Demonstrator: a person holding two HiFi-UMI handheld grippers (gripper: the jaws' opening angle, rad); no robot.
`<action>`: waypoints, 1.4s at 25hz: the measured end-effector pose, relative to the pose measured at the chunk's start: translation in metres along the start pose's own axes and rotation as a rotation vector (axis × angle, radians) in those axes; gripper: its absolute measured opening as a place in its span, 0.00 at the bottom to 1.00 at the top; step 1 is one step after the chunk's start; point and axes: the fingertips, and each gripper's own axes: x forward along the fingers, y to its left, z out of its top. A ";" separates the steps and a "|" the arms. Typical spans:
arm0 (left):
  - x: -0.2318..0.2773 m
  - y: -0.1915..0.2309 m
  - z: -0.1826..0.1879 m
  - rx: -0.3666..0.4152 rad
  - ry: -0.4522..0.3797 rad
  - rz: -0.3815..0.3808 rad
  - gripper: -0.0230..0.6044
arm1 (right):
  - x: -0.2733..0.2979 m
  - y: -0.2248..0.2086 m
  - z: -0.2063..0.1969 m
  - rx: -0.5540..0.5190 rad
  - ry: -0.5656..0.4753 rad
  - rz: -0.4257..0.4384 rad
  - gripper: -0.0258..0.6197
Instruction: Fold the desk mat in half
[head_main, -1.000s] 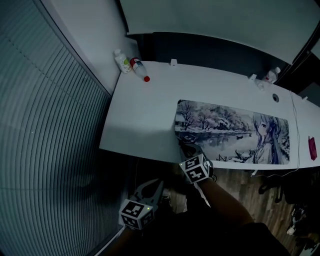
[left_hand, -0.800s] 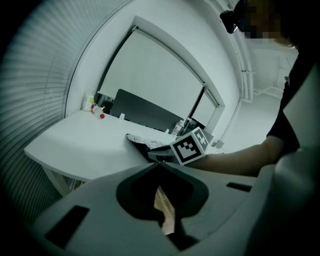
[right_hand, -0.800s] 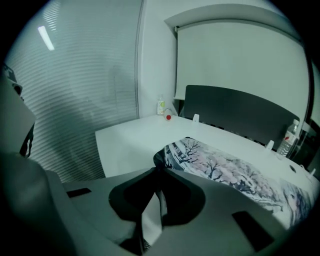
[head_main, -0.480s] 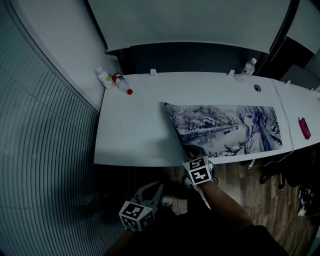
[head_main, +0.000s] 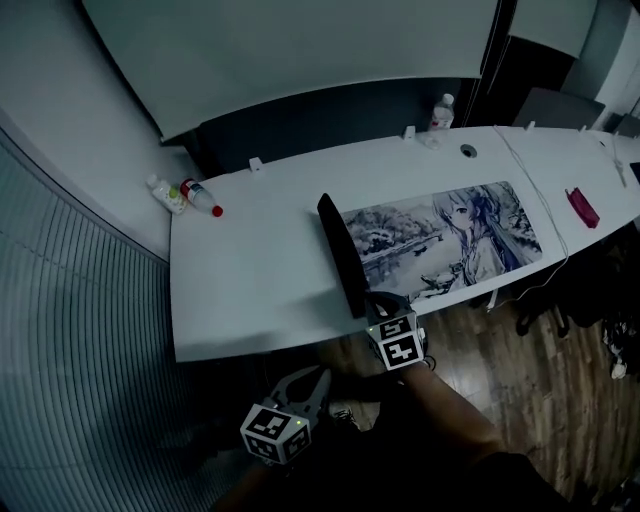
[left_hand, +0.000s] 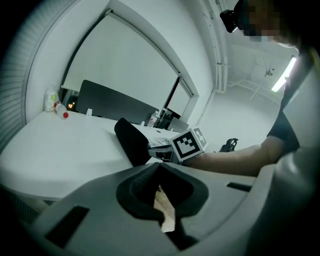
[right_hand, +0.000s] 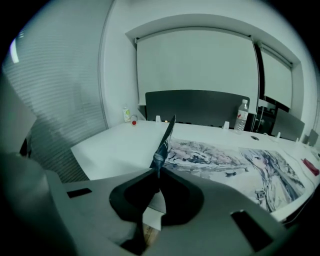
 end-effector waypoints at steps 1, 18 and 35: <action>0.003 -0.001 0.000 0.004 0.005 -0.006 0.05 | 0.000 -0.004 -0.002 0.013 0.001 -0.005 0.09; 0.096 -0.039 0.018 0.023 0.055 -0.055 0.05 | 0.000 -0.083 -0.048 0.114 0.089 0.024 0.09; 0.188 -0.091 0.024 0.063 0.138 -0.159 0.05 | -0.017 -0.157 -0.067 0.166 0.090 0.020 0.09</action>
